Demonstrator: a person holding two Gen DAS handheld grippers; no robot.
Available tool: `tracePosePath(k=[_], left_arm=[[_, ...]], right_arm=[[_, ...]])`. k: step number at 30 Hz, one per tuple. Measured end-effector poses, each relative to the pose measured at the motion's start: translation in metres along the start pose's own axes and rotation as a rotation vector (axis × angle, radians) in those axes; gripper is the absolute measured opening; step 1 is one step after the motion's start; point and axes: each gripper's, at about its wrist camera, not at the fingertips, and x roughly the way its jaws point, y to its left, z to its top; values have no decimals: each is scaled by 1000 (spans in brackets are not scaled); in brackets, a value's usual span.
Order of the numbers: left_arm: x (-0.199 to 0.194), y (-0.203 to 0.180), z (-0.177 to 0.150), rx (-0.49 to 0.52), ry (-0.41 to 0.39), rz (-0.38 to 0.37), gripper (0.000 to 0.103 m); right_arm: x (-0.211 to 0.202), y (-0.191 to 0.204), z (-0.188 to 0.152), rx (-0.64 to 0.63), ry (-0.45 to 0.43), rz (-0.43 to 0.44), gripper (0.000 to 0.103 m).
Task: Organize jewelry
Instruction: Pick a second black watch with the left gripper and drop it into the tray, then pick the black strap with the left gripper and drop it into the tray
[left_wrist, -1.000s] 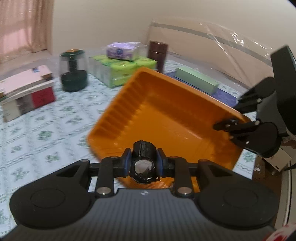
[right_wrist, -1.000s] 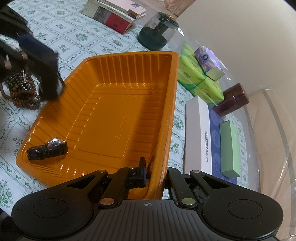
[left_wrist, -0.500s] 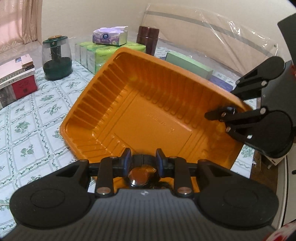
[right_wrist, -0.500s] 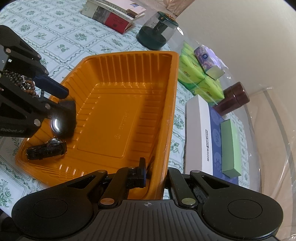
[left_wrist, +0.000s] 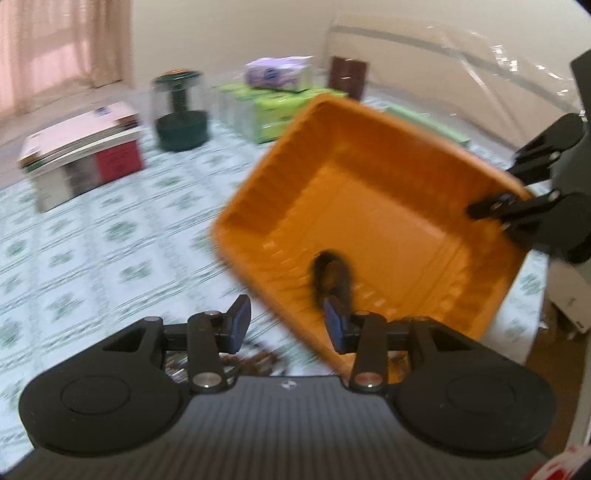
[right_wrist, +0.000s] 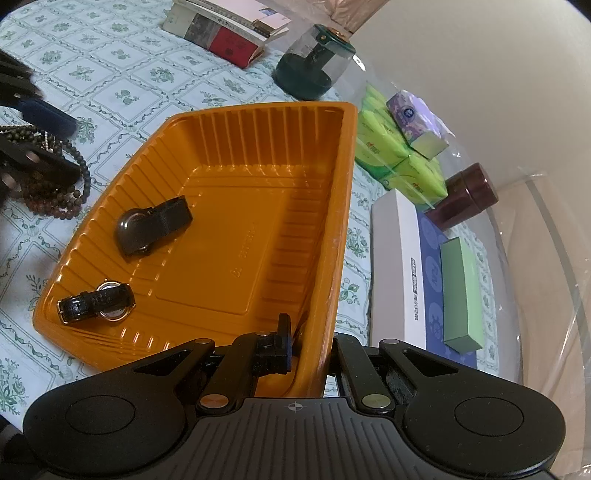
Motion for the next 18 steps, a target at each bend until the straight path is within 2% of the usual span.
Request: tracePosePath(k=[10, 18], left_arm=[[-53, 86, -67, -86, 1, 253, 40], [-79, 126, -114, -202, 11, 353, 40]], right_arm=[[-1, 2, -3, 1, 8, -4, 5], [0, 1, -3, -3, 13, -5, 5]])
